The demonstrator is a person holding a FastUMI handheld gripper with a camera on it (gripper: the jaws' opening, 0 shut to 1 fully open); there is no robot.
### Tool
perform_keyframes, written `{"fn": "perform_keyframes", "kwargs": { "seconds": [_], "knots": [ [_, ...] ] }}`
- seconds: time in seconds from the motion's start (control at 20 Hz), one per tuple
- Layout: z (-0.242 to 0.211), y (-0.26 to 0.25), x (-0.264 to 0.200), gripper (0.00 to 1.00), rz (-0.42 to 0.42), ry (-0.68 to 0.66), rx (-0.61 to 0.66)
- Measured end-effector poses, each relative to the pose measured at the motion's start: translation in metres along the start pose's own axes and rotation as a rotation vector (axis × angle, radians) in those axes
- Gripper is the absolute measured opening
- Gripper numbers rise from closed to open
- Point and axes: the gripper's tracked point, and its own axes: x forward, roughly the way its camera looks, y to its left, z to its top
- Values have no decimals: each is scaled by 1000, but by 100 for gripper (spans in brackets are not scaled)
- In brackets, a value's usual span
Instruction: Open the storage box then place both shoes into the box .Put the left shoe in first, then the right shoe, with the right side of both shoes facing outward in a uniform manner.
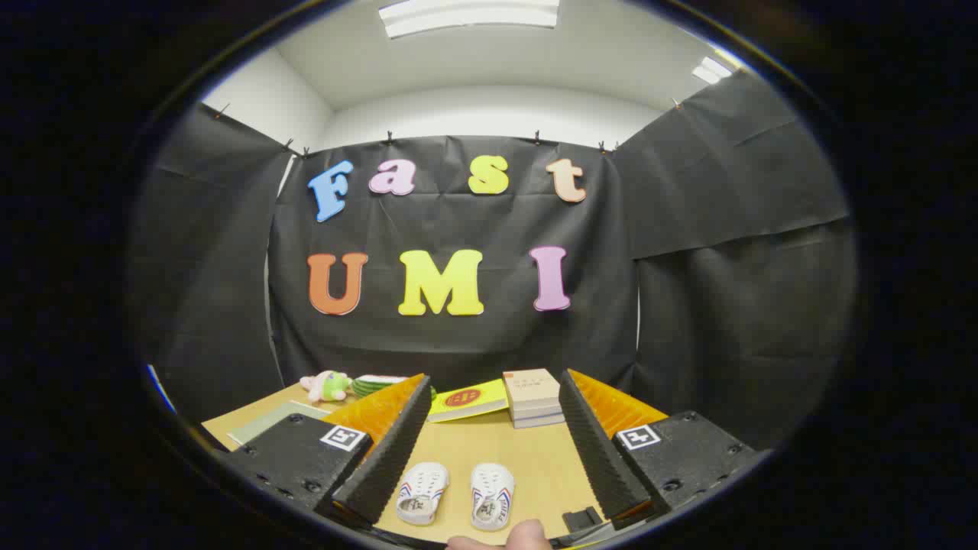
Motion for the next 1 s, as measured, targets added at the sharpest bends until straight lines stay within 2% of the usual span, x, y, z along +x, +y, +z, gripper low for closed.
{"fn": "perform_keyframes", "kwargs": {
  "seconds": [1.0],
  "knots": [
    [1, 15, -2, 100, 34, 3, 0]
  ]
}}
